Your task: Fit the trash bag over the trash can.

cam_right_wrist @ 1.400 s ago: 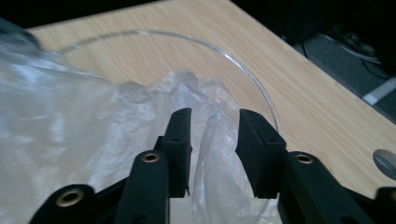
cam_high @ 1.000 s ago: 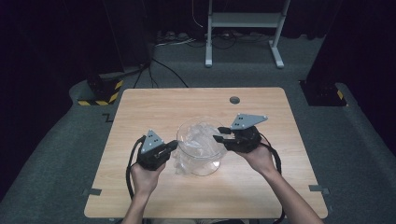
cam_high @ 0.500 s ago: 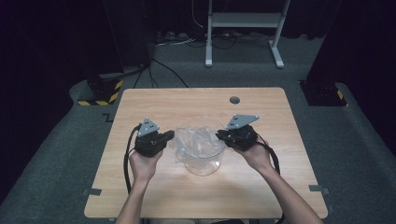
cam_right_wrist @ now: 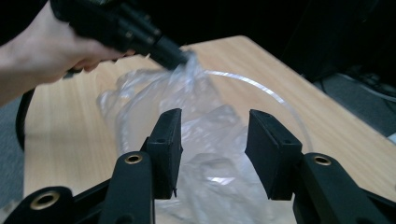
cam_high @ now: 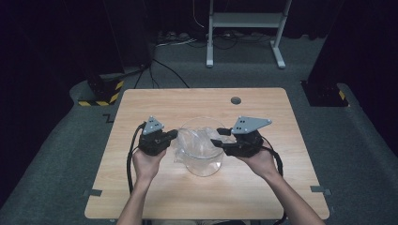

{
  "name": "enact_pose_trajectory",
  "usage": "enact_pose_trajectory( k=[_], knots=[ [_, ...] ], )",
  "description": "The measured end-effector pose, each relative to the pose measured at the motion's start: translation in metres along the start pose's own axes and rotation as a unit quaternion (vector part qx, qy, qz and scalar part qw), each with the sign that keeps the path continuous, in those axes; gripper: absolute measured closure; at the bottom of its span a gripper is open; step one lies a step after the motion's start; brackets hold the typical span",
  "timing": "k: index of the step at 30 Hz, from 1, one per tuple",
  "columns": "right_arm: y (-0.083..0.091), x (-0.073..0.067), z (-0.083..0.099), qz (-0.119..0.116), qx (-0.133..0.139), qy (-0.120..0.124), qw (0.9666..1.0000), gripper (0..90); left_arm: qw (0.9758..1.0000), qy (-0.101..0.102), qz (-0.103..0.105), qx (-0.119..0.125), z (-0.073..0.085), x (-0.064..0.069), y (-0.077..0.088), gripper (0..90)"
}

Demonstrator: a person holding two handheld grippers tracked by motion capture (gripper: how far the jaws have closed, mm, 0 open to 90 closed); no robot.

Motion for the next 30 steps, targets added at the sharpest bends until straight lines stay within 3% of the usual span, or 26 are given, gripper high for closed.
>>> enact_pose_trajectory(
  k=[7, 13, 16, 18, 19, 21, 24, 26, 28, 30],
  knots=[
    [-0.017, -0.006, 0.01, -0.03, -0.036, 0.009, 0.9989, 52.9, 1.0, 0.001, -0.001, 0.0, 0.0, -0.001, 0.001, 87.5],
    [-0.022, -0.005, 0.017, -0.046, -0.049, 0.011, 0.9977, 48.8, 1.0, 0.007, 0.001, 0.004, 0.0, -0.003, 0.0, 87.5],
    [-0.022, -0.004, 0.02, -0.048, -0.054, 0.013, 0.9973, 55.9, 1.0, 0.008, 0.001, 0.004, 0.0, -0.005, -0.001, 87.4],
    [-0.023, -0.004, 0.024, -0.045, -0.06, 0.021, 0.997, 67.2, 1.0, 0.009, 0.002, 0.004, 0.0, -0.005, -0.002, 87.4],
    [-0.025, -0.003, 0.026, -0.043, -0.067, 0.027, 0.9964, 78.1, 1.0, 0.008, 0.001, 0.004, 0.0, -0.005, -0.002, 87.4],
    [-0.025, -0.002, 0.027, -0.038, -0.069, 0.032, 0.9963, 87.0, 0.9999, 0.009, 0.001, 0.005, 0.0, -0.005, -0.001, 87.4],
    [-0.025, -0.001, 0.027, -0.033, -0.066, 0.035, 0.9966, 89.7, 1.0, 0.008, -0.001, 0.006, 0.0, -0.006, -0.001, 87.4],
    [-0.023, 0.002, 0.025, -0.012, -0.058, 0.034, 0.9977, 90.0, 0.9999, 0.01, -0.001, 0.006, 0.0, -0.007, -0.001, 87.3],
    [-0.022, 0.004, 0.025, -0.005, -0.054, 0.031, 0.998, 90.0, 0.9999, 0.012, -0.002, 0.008, -0.001, -0.009, -0.002, 87.2],
    [-0.022, 0.013, 0.024, 0.014, -0.046, 0.016, 0.9987, 90.0, 0.9999, 0.014, -0.003, 0.009, -0.003, -0.009, -0.004, 86.9]
  ],
)
Point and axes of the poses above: each handheld gripper's, and its own axes: y roughly backward along the jaws, z roughly out of its underside, x roughly to its right, the point moved 1 cm from there along -y, roughly forward along the jaws, and after that the axes turned 10 degrees about z, right-handed, at the moved point
